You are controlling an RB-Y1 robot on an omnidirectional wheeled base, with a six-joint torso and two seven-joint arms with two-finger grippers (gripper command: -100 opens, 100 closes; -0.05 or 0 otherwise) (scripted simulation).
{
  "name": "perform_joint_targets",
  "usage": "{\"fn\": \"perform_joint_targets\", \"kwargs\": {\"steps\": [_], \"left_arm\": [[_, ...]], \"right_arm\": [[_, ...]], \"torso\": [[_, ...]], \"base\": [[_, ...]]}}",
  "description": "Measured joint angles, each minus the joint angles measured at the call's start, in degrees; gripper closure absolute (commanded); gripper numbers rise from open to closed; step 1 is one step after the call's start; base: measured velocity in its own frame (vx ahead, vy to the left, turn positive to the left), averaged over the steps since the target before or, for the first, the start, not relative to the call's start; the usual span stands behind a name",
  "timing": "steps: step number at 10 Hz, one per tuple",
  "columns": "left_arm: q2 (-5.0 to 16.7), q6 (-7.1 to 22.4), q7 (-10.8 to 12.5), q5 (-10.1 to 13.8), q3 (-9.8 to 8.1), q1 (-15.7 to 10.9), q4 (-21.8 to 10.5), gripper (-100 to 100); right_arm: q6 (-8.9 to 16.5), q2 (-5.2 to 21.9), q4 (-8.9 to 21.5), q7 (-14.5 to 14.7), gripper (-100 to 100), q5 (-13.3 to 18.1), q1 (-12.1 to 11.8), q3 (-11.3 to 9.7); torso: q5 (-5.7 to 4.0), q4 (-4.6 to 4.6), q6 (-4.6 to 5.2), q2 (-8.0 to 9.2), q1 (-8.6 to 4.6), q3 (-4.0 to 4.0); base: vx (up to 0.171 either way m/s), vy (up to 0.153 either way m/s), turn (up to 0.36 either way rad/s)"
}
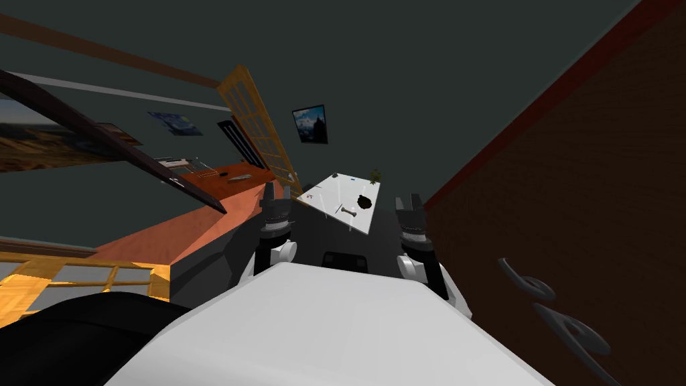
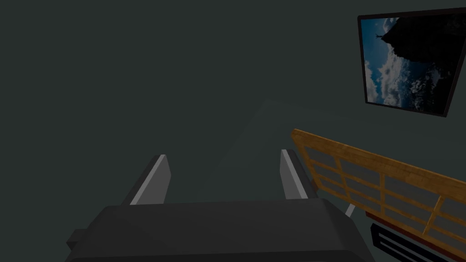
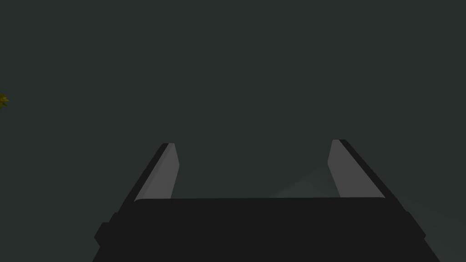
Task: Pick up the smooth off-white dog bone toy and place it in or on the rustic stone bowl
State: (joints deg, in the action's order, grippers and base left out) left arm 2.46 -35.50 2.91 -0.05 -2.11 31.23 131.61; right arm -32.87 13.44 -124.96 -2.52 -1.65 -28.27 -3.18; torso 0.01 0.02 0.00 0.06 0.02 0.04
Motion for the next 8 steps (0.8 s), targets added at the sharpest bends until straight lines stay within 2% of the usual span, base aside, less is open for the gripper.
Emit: {"fn": "perform_joint_targets", "kwargs": {"steps": [4, 8], "left_arm": [[0.0, 0.0, 0.0, 0.0, 0.00, 0.0, 0.0, 0], [0.0, 0.0, 0.0, 0.0, 0.00, 0.0, 0.0, 0]], "right_arm": [[-0.2, 6.0, 2.8, 0.1, -100, 1.4, 0.5, -1.1], [-1.5, 12.9, 7.2, -0.2, -100, 2.8, 1.2, -2.1]], "torso": [[0.00, 0.00, 0.00, 0.00, -0.01, 0.00], [0.00, 0.00, 0.00, -0.02, 0.01, -0.01]], "base": [[-0.018, 0.010, 0.055], [-0.014, 0.016, 0.070]]}}
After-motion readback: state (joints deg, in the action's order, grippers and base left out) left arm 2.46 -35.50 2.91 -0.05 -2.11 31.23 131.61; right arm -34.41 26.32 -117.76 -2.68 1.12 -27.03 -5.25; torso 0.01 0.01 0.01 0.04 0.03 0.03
